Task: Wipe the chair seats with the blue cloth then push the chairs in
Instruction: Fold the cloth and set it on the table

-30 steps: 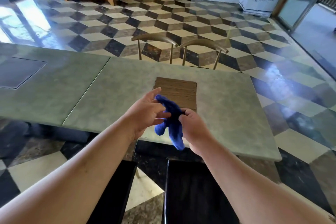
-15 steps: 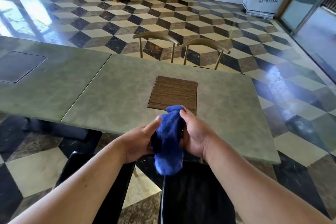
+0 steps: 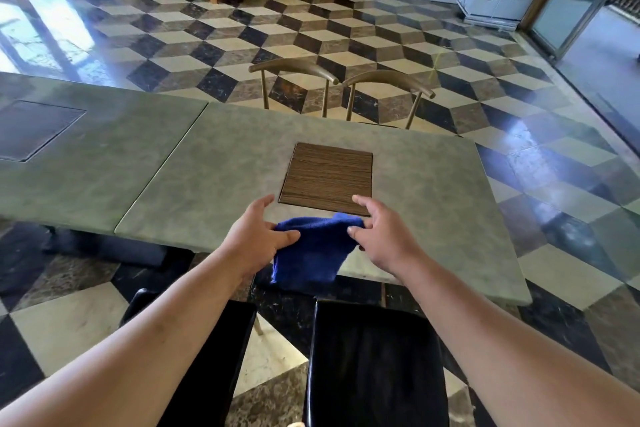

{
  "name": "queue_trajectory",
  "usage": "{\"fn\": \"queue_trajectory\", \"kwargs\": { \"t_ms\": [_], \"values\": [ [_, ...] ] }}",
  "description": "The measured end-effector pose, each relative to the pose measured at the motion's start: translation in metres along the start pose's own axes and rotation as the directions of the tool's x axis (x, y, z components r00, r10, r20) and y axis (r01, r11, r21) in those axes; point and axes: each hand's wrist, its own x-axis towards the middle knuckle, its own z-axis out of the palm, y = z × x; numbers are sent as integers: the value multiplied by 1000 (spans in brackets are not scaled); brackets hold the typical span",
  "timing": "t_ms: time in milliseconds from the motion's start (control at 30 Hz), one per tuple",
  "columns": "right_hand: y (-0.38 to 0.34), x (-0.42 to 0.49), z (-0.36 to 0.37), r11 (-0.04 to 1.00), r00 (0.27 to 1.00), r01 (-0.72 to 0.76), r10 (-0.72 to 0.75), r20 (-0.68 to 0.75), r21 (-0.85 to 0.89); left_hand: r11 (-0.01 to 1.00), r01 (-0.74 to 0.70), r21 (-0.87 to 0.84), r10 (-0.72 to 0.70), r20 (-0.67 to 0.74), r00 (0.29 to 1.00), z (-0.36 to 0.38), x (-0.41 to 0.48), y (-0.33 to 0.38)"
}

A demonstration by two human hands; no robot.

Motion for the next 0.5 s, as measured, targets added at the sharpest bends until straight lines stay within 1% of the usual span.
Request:
{"fn": "queue_trajectory", "kwargs": {
  "t_ms": [67, 133, 200, 267, 400, 500],
  "values": [
    [1, 1, -2, 987, 996, 86, -89, -16, -136, 962, -117, 245, 123, -9, 992, -3, 1, 5],
    [3, 2, -6, 951, 983, 159, -176, -43, -267, 870, -181, 459, 217, -26, 976, -7, 0, 10],
    [5, 2, -10, 915, 967, 199, -242, -81, -351, 793, -217, 569, 294, -46, 955, -9, -1, 13],
    [8, 2, -12, 907, 959, 204, -260, -109, -368, 761, -246, 600, 328, -29, 944, -8, 0, 16],
    [13, 3, -12, 953, 981, 151, -178, -82, -262, 798, -228, 558, 253, 34, 967, -5, 2, 13],
    [19, 3, -13, 966, 986, 146, -161, -52, -213, 812, -223, 540, 237, 44, 970, -1, 3, 10]
  ]
}}
